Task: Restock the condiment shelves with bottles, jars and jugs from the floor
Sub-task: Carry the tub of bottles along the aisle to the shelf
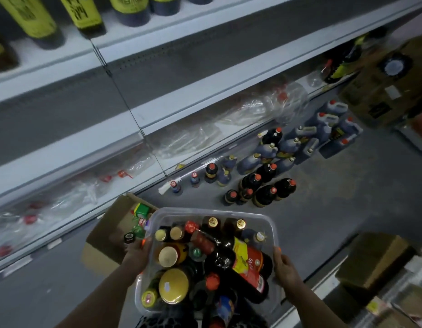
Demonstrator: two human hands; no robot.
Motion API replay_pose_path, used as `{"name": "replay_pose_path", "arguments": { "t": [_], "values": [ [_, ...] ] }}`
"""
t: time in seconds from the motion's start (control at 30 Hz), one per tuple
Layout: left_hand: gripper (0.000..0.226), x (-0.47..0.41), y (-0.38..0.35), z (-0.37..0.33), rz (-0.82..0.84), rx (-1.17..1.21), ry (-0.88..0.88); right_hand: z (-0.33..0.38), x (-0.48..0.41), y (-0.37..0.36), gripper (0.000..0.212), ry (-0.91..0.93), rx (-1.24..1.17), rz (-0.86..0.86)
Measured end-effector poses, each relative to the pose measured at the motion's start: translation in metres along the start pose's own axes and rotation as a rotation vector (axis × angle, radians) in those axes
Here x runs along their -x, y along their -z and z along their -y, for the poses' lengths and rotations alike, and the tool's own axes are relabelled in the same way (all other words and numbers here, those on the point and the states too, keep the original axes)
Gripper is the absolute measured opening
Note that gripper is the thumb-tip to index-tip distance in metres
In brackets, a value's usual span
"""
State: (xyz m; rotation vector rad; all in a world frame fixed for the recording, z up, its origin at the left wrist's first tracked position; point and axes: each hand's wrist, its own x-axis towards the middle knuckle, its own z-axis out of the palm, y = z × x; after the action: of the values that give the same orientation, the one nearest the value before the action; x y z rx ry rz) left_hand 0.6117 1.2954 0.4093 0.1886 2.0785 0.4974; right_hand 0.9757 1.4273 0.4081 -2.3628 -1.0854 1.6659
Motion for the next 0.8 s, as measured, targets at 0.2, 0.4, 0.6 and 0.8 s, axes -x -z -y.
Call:
{"name": "replay_pose_path", "arguments": {
  "t": [0.2, 0.4, 0.6, 0.8],
  "values": [
    [0.044, -0.031, 0.040, 0.023, 0.101, -0.027, 0.035, -0.007, 0.027, -0.050, 0.053, -0.025, 0.021, -0.088],
    [0.050, -0.059, 0.082, 0.011, 0.179, -0.183, -0.063, -0.041, 0.071, -0.100, 0.053, -0.153, -0.064, -0.150],
    [0.054, -0.054, 0.091, 0.031, 0.172, -0.235, -0.041, -0.053, 0.078, -0.113, 0.059, -0.141, -0.089, -0.136],
    [0.047, -0.052, 0.063, 0.038, 0.174, -0.255, -0.030, -0.093, 0.071, -0.110, 0.053, -0.244, -0.123, -0.137]
  ]
}}
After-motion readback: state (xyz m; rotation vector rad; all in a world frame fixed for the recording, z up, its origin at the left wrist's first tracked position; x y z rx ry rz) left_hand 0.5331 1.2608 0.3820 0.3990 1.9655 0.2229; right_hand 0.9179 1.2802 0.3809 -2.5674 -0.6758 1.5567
